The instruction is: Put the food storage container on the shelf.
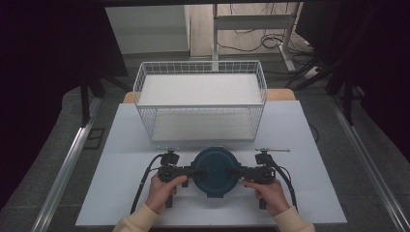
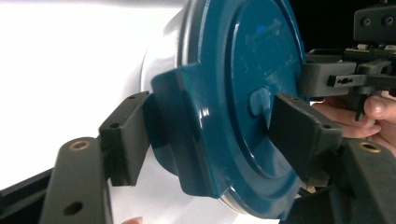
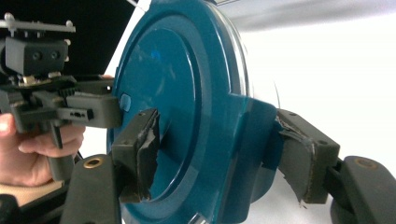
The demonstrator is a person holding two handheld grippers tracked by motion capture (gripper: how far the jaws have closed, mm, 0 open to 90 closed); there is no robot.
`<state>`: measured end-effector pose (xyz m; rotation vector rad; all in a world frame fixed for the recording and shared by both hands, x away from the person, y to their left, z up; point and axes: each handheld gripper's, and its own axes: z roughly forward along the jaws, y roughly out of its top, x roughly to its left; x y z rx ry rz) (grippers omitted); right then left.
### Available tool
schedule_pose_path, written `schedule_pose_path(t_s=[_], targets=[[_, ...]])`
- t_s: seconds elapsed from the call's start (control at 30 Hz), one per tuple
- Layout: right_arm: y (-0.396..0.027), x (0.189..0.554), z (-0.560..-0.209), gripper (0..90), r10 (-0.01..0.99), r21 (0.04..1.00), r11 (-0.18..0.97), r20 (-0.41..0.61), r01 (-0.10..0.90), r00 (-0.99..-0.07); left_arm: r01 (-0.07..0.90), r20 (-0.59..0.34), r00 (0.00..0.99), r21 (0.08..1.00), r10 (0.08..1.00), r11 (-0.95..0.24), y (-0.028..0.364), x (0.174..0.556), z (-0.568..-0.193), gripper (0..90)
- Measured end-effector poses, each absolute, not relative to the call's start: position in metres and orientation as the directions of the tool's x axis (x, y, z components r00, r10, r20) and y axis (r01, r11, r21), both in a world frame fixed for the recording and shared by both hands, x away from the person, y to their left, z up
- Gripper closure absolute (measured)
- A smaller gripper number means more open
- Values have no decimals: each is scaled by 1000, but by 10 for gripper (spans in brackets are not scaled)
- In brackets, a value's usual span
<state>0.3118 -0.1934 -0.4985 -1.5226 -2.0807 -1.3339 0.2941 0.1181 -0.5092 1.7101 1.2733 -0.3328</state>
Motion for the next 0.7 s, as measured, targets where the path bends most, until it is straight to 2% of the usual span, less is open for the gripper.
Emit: schedule_pose_path(t_s=[0.1, 0.53, 0.7], targets=[[-194, 305, -496, 354, 626, 557, 60, 625, 828, -466, 853, -703, 417, 521, 576, 18, 122, 289, -510, 373], [-193, 299, -486, 380, 622, 610, 73, 591, 789, -514, 810, -637, 471, 586, 611, -14, 121, 278, -495, 390], [-190, 299, -473, 383, 609, 649, 84, 567, 756, -555, 778, -601, 502, 628, 621, -22, 125, 275, -478, 390]])
